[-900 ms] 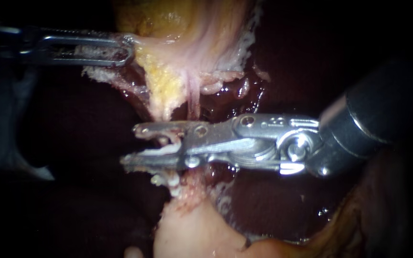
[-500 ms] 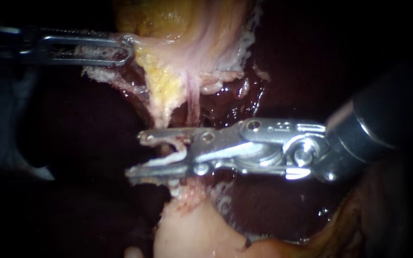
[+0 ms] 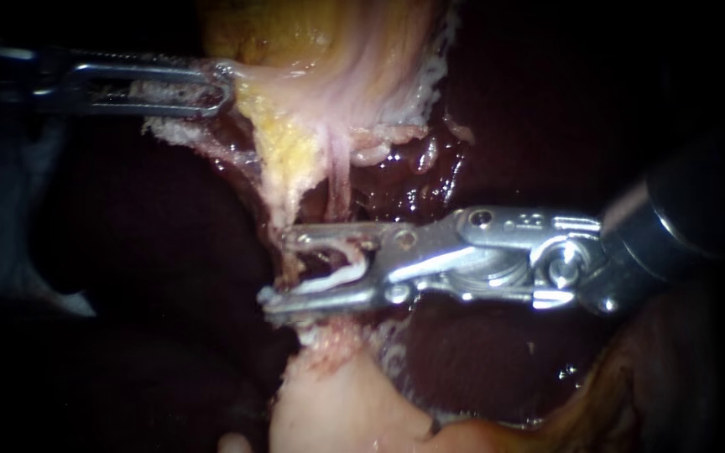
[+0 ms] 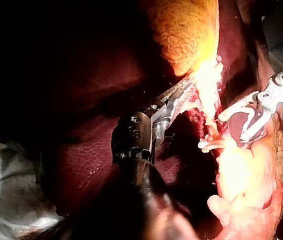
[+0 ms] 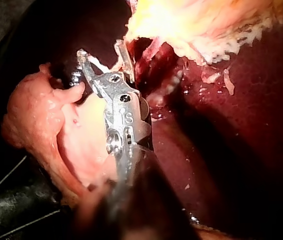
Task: Clipping third clip left tube
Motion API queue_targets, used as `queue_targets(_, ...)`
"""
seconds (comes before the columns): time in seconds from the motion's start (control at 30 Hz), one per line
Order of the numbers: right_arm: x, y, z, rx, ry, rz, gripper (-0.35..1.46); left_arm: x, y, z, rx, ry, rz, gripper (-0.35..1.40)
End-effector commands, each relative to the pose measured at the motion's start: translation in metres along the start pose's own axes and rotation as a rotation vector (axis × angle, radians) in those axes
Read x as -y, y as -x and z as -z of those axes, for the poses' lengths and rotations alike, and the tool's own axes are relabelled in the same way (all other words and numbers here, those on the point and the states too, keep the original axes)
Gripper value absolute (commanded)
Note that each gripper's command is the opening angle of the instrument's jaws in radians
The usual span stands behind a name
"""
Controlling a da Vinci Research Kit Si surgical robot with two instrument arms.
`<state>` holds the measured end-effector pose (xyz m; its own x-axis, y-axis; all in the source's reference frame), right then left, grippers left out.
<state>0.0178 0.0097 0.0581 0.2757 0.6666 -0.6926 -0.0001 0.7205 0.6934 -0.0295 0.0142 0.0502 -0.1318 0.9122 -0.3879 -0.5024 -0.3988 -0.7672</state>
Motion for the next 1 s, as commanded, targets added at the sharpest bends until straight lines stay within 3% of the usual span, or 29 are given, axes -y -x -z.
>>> queue_targets(0.03,-0.0001,0.0001,0.0002,0.000,-0.001,0.000,0.50,0.0000,0.0000,0.0000,0.000,0.001,0.000,-0.35)
queue_targets(0.27,-0.0017,0.0008,0.0012,0.002,-0.004,0.002,0.50,-0.0001,0.0000,0.0000,0.000,0.000,0.000,-0.35)
queue_targets(0.57,-0.0050,0.0038,0.0008,0.008,-0.012,0.018,0.50,-0.0001,0.0000,0.0000,0.000,0.000,0.000,-0.35)
queue_targets(0.73,-0.0065,0.0047,0.0007,0.004,-0.034,0.023,0.50,-0.0001,0.0000,0.0000,0.000,0.000,0.000,-0.35)
queue_targets(1.0,-0.0071,0.0046,0.0004,-0.033,-0.086,0.037,0.50,-0.0001,0.0000,0.0000,-0.001,0.000,0.000,-0.35)
